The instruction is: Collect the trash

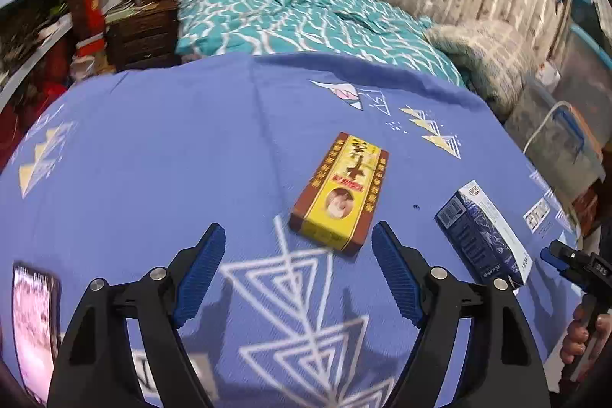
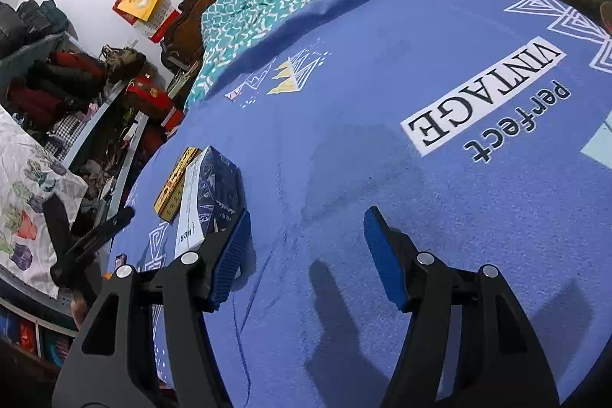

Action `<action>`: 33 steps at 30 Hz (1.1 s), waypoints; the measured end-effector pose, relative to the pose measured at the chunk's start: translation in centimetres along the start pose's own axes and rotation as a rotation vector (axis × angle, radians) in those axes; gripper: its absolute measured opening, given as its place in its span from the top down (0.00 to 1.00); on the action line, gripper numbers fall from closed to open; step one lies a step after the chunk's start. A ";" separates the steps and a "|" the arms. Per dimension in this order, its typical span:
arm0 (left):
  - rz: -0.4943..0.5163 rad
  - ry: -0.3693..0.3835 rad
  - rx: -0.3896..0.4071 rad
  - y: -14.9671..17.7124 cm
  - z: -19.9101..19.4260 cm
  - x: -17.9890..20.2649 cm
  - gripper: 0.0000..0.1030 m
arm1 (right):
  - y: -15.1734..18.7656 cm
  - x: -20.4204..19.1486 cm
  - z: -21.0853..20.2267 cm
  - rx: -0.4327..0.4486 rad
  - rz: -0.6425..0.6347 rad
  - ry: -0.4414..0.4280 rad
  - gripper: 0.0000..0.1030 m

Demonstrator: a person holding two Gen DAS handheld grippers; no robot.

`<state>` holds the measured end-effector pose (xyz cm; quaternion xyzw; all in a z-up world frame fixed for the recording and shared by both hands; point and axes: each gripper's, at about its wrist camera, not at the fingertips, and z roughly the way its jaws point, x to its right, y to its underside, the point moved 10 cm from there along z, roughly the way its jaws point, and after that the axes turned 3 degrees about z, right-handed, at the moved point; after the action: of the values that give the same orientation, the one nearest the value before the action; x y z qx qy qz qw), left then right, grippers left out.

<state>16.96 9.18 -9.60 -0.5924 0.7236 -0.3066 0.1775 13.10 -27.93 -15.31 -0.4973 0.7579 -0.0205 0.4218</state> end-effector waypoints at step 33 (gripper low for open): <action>-0.086 0.015 -0.082 6.6 -0.7 2.4 0.39 | 4.4 -9.0 6.4 -0.076 -0.363 0.045 0.23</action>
<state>10.95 7.75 -13.13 -0.6274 0.7107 -0.2885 0.1342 15.47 -16.31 -15.89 -0.6408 0.6652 -0.0788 0.3750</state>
